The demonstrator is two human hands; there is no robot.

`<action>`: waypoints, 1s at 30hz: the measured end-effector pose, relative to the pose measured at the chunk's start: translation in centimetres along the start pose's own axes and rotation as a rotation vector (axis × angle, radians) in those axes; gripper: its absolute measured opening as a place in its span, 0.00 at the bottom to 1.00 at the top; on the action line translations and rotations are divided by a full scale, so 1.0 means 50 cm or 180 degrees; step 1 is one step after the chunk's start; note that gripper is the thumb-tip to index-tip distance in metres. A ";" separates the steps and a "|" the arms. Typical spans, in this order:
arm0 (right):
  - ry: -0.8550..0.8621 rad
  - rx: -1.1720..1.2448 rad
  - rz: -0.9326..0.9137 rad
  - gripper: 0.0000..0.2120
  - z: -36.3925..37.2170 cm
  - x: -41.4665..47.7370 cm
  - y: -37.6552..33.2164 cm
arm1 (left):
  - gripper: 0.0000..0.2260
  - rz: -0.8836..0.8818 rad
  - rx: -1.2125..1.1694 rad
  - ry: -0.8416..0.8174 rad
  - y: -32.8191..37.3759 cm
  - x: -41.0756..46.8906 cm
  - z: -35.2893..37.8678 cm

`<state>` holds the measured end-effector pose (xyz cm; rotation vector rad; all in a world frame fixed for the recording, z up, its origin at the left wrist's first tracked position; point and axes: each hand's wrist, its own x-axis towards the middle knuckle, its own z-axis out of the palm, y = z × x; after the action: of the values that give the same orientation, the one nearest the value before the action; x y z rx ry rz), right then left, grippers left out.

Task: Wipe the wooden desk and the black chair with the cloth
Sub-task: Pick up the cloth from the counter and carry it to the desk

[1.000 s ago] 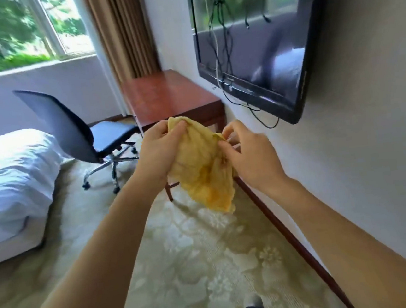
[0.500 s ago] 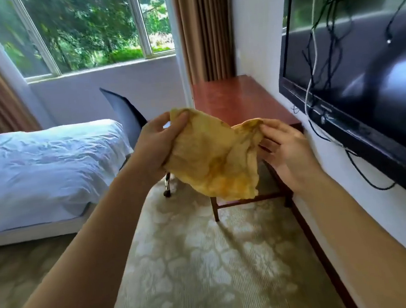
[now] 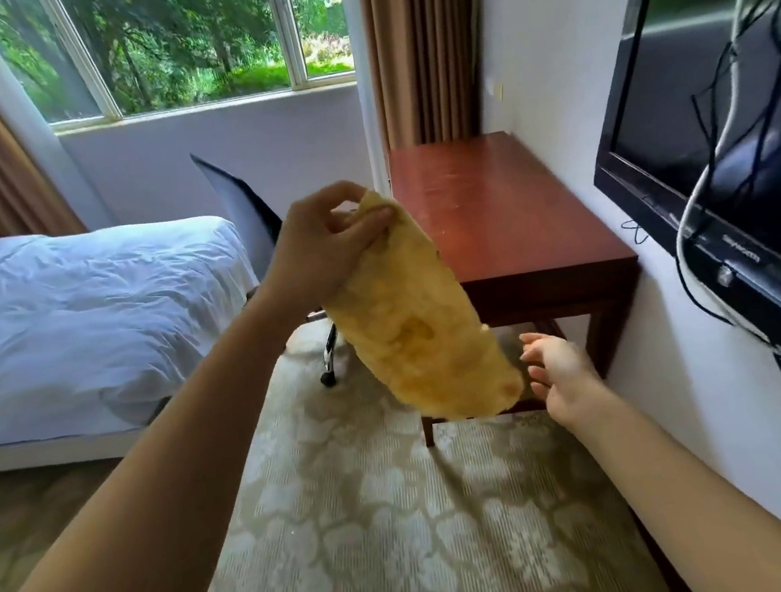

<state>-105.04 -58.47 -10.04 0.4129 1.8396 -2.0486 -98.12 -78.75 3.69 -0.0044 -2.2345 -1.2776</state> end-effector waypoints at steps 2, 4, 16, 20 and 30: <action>-0.0077 -0.0457 -0.0709 0.17 0.043 0.033 -0.016 | 0.04 0.0285 0.0330 -0.0211 -0.042 0.044 -0.001; -0.0875 -0.0596 -0.1382 0.15 0.105 0.061 -0.061 | 0.03 0.0566 0.0711 -0.0509 -0.087 0.099 -0.008; -0.2163 -0.2148 -0.1481 0.09 0.412 0.258 -0.190 | 0.14 0.1481 0.1582 -0.1451 -0.305 0.422 -0.119; -0.2166 -0.1718 -0.1297 0.15 0.461 0.318 -0.195 | 0.12 0.0592 0.1135 -0.0876 -0.400 0.499 -0.133; -0.2582 0.0287 -0.0524 0.14 0.544 0.469 -0.213 | 0.15 -0.2886 -0.1864 -0.0882 -0.635 0.492 -0.076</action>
<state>-130.24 -86.09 -7.90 -0.5065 1.3042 -1.9707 -125.66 -105.61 -8.46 0.7164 -2.0252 -2.5005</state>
